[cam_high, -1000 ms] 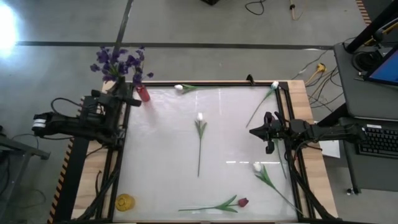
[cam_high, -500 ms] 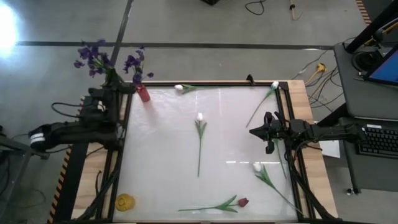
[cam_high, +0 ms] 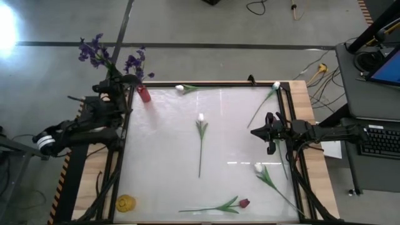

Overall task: Sort flowers into vase by color
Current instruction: Put the violet flowers into the red vase

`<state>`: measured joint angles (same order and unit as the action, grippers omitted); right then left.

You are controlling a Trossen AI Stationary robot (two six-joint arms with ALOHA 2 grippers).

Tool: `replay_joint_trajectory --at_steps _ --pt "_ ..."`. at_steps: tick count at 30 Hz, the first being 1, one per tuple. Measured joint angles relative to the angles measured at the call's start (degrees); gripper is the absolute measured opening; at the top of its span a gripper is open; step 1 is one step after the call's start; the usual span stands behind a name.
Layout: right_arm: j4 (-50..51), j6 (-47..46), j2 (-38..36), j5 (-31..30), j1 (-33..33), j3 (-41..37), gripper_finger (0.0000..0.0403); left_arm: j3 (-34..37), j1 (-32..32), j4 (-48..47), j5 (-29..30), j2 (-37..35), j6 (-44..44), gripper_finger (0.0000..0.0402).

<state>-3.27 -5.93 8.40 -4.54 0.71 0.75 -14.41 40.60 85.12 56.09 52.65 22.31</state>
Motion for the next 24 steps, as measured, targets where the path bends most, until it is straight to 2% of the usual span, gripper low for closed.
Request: replay_joint_trajectory --at_steps 5,13,17,24 --pt "0.0 0.0 0.0 0.0 0.0 0.0 0.0009 -1.4 1.9 0.2 -4.0 2.4 -3.4 0.0000" --pt "0.0 0.0 0.0 0.0 0.0 0.0 0.0009 -3.3 3.7 -0.6 -4.3 8.2 -4.6 0.0000" --pt "0.0 0.0 0.0 0.0 0.0 0.0 0.0009 -3.5 4.6 -0.5 -6.4 10.5 -6.9 0.0000" --pt "0.0 0.0 0.0 0.0 0.0 0.0 0.0009 -3.5 4.7 -0.2 -6.2 11.2 -4.8 0.0000"
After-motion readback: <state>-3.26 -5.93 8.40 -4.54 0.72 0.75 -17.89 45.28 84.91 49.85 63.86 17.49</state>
